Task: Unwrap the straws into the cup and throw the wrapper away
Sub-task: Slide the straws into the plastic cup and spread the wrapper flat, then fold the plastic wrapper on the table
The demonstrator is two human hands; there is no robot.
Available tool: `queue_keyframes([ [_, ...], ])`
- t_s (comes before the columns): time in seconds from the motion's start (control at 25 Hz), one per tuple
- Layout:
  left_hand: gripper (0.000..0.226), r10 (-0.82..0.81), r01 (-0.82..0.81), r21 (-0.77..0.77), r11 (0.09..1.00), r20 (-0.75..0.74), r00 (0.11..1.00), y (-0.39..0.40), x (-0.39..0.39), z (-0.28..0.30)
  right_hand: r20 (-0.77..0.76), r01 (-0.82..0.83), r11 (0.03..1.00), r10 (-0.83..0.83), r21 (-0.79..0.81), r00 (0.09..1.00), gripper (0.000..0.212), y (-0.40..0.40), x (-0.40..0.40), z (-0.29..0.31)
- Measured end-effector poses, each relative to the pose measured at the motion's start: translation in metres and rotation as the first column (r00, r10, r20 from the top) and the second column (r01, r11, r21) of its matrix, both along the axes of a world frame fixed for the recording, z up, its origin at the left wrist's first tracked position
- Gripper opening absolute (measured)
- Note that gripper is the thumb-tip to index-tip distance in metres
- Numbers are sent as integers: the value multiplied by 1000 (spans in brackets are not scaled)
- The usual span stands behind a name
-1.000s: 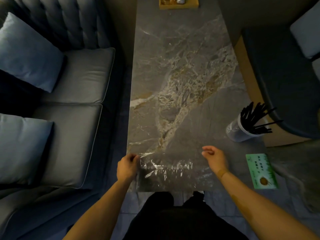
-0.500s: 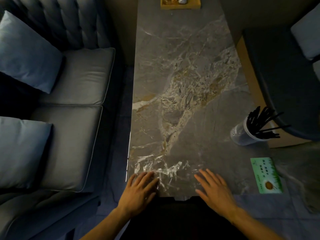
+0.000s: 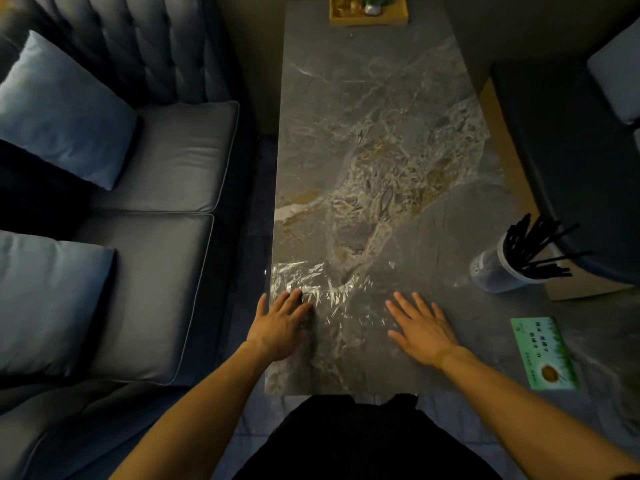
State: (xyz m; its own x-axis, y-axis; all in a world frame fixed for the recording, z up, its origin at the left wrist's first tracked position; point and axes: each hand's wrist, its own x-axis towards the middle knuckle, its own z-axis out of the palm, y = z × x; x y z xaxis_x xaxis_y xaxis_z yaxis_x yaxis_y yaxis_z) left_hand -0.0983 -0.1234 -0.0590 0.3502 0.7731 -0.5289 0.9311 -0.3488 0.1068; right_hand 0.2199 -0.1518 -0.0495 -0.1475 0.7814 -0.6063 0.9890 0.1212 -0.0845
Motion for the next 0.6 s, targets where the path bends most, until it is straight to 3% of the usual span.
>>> queue_keyframes([
  [0.16, 60, 35, -38, 38, 999, 91, 995, -1, 9, 9, -58, 27, 1000, -27, 1, 998, 63, 3, 1, 8],
  [0.32, 43, -16, -33, 210, 977, 229, 973, -4, 32, 27, -221, 110, 976, -67, 188, 973, 46, -3, 13, 27],
  [0.6, 37, -163, 97, 200, 975, 348, 923, 17, 123, 56, -311, 231, 940, -148, 250, 939, 33, -22, 106, 66],
])
